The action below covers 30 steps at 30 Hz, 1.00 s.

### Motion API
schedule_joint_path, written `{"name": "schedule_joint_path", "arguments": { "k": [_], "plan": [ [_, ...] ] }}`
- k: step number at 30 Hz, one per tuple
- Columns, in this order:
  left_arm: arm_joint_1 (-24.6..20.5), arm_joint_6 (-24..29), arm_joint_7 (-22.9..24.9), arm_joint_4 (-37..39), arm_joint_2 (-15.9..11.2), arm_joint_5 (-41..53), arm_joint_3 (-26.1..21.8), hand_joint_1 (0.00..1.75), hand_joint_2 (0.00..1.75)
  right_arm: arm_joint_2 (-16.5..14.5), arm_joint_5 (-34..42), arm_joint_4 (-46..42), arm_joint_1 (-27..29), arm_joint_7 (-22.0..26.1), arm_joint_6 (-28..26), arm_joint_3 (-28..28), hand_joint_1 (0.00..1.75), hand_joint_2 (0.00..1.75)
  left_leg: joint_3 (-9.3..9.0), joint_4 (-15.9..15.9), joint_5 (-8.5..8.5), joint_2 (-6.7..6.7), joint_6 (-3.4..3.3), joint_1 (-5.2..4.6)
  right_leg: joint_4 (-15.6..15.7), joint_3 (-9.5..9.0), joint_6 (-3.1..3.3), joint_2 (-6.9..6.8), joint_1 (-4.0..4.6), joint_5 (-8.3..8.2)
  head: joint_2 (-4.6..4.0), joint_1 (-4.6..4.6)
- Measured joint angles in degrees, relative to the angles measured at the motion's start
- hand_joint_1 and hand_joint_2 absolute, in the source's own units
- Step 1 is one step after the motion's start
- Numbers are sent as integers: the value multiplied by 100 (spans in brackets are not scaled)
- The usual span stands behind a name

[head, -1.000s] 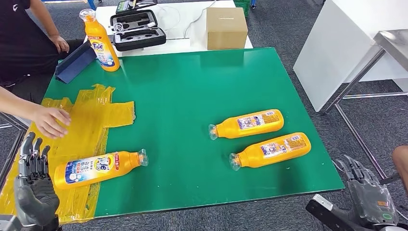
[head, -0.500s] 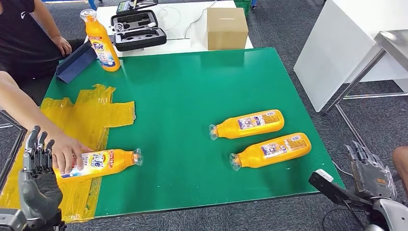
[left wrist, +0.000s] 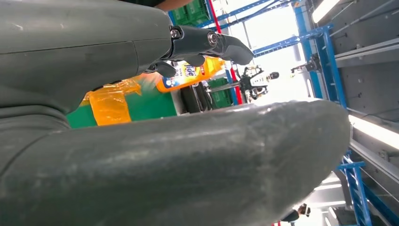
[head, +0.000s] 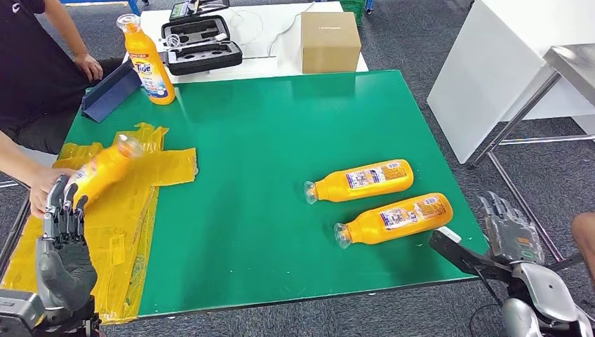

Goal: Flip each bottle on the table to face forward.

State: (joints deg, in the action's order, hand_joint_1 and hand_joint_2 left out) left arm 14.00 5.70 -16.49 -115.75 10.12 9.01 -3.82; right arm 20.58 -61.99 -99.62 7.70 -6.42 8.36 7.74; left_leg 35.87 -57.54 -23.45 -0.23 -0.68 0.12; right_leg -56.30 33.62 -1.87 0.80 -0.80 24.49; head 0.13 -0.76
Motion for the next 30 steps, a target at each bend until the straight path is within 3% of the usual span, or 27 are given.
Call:
{"name": "schedule_joint_path", "arguments": {
  "k": [13,30],
  "plan": [
    [-198,-105,81,130,-69,-103,38,0,0,29,15,495,-799,-237,163,-1170,0,175,6,0,2,-6,-3,0,-2,0,-3,-2,0,0,0,0],
    [-314,-155,86,263,-116,-308,22,0,0,301,273,1078,-1370,-229,402,-2002,0,175,8,0,3,-9,-3,0,-2,0,-3,-3,0,0,0,-2]
  ]
}}
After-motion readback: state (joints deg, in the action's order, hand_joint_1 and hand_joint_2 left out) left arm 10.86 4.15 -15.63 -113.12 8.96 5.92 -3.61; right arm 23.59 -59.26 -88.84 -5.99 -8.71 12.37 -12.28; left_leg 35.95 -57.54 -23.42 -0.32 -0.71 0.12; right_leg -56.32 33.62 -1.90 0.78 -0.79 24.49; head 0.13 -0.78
